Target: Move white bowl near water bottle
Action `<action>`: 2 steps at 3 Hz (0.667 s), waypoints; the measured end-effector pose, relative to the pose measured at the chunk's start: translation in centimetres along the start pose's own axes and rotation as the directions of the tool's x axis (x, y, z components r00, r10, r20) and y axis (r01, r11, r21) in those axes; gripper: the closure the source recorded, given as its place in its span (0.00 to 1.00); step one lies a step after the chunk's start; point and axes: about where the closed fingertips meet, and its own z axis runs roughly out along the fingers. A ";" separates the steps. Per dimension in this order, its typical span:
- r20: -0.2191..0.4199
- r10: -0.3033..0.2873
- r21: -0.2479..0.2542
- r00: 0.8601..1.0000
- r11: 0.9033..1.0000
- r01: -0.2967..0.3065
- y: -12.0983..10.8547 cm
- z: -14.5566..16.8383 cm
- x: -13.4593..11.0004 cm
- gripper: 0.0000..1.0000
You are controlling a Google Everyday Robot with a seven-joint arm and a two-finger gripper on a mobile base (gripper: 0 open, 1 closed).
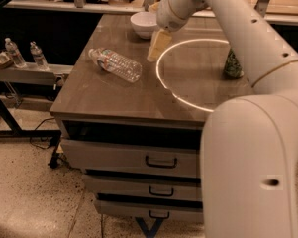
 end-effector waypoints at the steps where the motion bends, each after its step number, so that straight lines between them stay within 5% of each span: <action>1: -0.001 0.069 0.061 0.998 0.996 -0.069 -2.7 2.4 -0.3 0.00; 2: -0.011 0.154 0.103 0.988 0.983 -0.152 -4.6 4.3 -0.5 0.00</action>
Offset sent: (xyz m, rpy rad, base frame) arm 0.0966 0.0364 0.0016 0.1188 0.0152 -0.3146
